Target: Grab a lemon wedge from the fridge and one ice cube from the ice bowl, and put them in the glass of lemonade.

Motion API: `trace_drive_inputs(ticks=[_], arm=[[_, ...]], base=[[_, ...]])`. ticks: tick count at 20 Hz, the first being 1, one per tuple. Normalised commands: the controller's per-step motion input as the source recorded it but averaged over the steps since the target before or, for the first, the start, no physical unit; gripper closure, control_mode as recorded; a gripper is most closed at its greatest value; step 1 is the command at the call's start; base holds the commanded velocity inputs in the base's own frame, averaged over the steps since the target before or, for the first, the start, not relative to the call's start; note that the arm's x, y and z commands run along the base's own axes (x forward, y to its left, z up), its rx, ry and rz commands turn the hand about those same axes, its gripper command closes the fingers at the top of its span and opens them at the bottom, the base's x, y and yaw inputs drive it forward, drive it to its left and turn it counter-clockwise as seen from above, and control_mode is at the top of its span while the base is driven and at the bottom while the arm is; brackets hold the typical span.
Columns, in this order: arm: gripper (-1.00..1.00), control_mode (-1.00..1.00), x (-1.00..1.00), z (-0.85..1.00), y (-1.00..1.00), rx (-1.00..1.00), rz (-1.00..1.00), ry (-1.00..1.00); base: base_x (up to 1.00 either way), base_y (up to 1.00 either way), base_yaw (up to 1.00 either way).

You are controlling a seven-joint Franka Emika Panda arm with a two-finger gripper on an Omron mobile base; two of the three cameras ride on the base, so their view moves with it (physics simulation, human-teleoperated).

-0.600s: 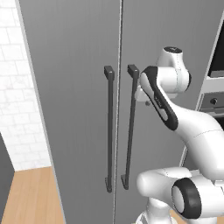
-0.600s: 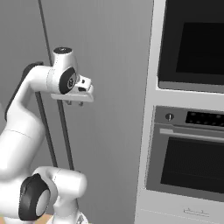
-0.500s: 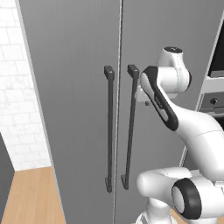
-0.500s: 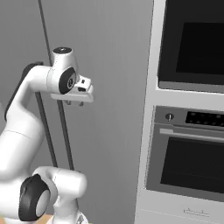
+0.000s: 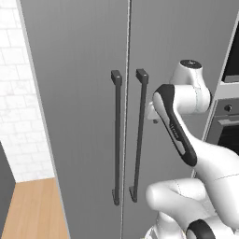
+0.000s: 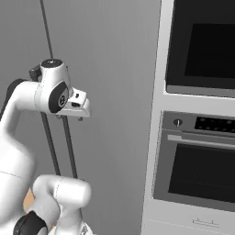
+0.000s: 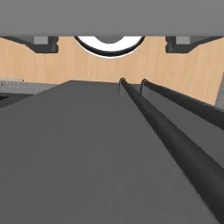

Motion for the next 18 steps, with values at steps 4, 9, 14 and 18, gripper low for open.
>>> trace_drive_inputs(ticks=[4, 9, 14, 18], arm=[[-1.0, -1.0, -0.39, -0.56, -0.01, 0.11, -0.09, -0.01], [-1.0, 1.0, -0.02, 0.0, 0.0, 0.0, -0.01, 0.0], [-1.0, 1.0, 0.0, 0.0, 0.0, 0.0, 0.0, 0.0], [-1.0, 1.0, 0.0, 0.0, 0.0, 0.0, 0.0, 0.0]], base=[[0.0, 0.0, 0.0], [-0.07, 0.05, 0.0], [-0.4, 0.7, 0.0], [-0.1, 0.52, -0.07]])
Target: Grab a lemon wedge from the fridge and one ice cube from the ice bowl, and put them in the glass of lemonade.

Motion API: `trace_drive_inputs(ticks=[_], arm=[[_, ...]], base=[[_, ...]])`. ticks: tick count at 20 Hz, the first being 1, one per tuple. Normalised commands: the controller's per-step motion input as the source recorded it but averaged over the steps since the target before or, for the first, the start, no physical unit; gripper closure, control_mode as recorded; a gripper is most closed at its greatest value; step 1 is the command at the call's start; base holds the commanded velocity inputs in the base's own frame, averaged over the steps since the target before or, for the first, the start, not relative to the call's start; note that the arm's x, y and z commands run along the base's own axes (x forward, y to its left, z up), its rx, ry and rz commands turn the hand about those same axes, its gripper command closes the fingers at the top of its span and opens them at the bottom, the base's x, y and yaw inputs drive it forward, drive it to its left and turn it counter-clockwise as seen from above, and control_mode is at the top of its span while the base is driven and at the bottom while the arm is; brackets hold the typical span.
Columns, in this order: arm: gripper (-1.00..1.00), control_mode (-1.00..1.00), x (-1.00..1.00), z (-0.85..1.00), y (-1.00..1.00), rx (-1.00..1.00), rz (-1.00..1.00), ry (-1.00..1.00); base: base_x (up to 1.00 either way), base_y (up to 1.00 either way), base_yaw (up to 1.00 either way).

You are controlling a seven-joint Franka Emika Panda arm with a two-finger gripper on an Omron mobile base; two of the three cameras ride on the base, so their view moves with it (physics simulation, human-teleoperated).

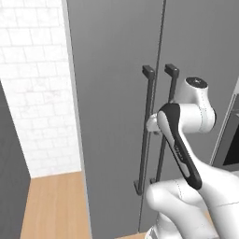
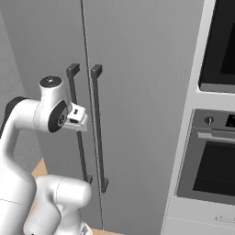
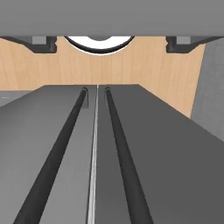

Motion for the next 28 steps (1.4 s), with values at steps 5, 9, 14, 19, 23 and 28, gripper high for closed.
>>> trace_drive_inputs(ticks=[5, 9, 14, 19, 23, 28], arm=[[-1.0, 1.0, 0.0, 0.0, 0.0, 0.0, 0.0, 0.0], [-1.0, 1.0, 0.0, 0.0, 0.0, 0.0, 0.0, 0.0], [-1.0, 1.0, 0.0, 0.0, 0.0, 0.0, 0.0, 0.0], [-1.0, 1.0, 0.0, 0.0, 0.0, 0.0, 0.0, 0.0], [-1.0, 1.0, 0.0, 0.0, 0.0, 0.0, 0.0, 0.0], [-1.0, 1.0, 0.0, 0.0, 0.0, 0.0, 0.0, 0.0]], base=[[-0.21, -0.08, -0.14], [-0.62, -0.24, -0.11], [-0.86, -0.06, -0.07], [-0.25, -0.15, 0.0], [0.0, -0.31, 0.04], [0.27, -0.32, 0.04]])
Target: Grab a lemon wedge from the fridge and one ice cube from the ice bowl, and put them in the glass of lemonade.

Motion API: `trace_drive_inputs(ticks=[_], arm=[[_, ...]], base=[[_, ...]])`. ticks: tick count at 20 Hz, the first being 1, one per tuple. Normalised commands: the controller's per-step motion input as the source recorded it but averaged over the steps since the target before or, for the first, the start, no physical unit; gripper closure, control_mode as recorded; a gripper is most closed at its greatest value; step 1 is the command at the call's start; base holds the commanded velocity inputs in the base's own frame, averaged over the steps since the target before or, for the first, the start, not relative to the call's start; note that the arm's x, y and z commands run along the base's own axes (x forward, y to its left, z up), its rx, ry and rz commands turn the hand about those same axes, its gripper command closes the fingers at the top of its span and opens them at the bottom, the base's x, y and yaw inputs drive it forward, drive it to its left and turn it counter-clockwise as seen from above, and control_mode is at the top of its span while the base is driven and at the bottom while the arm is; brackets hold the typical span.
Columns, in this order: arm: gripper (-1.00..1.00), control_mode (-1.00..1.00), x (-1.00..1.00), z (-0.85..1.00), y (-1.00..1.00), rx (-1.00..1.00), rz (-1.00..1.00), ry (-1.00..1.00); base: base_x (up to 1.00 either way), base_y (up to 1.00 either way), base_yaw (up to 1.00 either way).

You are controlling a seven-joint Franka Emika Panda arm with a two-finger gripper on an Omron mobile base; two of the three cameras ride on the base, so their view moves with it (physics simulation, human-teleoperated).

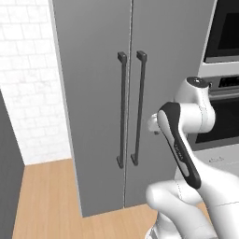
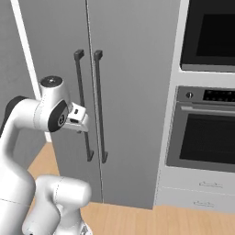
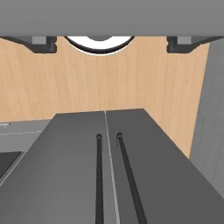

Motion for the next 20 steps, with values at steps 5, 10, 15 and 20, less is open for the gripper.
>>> trace_drive_inputs(ticks=[5, 10, 15, 20], arm=[[-1.0, 1.0, 0.0, 0.0, 0.0, 0.0, 0.0, 0.0], [-1.0, 1.0, 0.0, 0.0, 0.0, 0.0, 0.0, 0.0], [-1.0, 1.0, 0.0, 0.0, 0.0, 0.0, 0.0, 0.0], [-1.0, 1.0, 0.0, 0.0, 0.0, 0.0, 0.0, 0.0]], base=[[0.3, -0.39, 0.08], [-0.25, -0.04, 0.02], [-0.15, 0.0, 0.0], [0.0, 0.0, 0.0]])
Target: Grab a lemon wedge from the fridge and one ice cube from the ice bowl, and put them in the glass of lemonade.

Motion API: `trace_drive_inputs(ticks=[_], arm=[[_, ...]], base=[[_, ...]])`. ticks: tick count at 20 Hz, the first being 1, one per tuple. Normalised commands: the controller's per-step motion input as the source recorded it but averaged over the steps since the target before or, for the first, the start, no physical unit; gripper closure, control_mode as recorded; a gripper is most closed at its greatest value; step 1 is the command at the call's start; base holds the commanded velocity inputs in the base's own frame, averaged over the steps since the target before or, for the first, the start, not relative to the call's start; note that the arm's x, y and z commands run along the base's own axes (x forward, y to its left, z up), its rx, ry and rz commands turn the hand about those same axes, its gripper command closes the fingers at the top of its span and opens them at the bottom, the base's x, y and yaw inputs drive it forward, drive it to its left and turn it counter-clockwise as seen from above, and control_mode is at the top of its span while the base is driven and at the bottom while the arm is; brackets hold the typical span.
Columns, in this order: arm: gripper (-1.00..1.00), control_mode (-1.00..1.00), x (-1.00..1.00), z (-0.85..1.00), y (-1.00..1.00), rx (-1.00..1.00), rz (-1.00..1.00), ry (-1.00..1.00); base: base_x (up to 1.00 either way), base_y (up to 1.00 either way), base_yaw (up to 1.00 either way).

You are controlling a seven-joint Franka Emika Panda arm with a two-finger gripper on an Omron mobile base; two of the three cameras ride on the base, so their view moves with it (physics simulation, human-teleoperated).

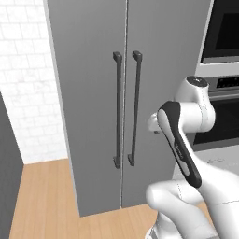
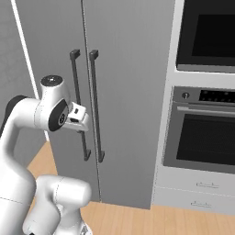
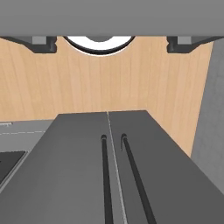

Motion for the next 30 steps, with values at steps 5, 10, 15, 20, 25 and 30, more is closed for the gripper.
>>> trace_drive_inputs(ticks=[5, 10, 15, 20, 25, 30], arm=[[-1.0, -1.0, -0.05, 0.04, 0.02, -0.02, 0.0, -0.04], [-1.0, -1.0, -0.35, 0.67, 0.04, -0.21, 0.0, -0.57], [-1.0, -1.0, -0.08, 0.47, -0.15, -0.06, -0.05, -0.25], [-1.0, -1.0, 0.01, -0.08, -0.11, 0.03, -0.02, -0.06], [-1.0, -1.0, 0.05, 0.11, -0.06, 0.16, 0.1, -0.03], [-1.0, -1.0, 0.38, 0.14, 0.04, 0.04, 0.07, 0.1]], base=[[0.0, 0.02, 0.0], [0.0, 0.0, 0.0], [0.0, 0.0, 0.0], [0.0, 0.0, 0.0], [0.0, 0.0, 0.0], [0.0, 0.0, 0.0]])
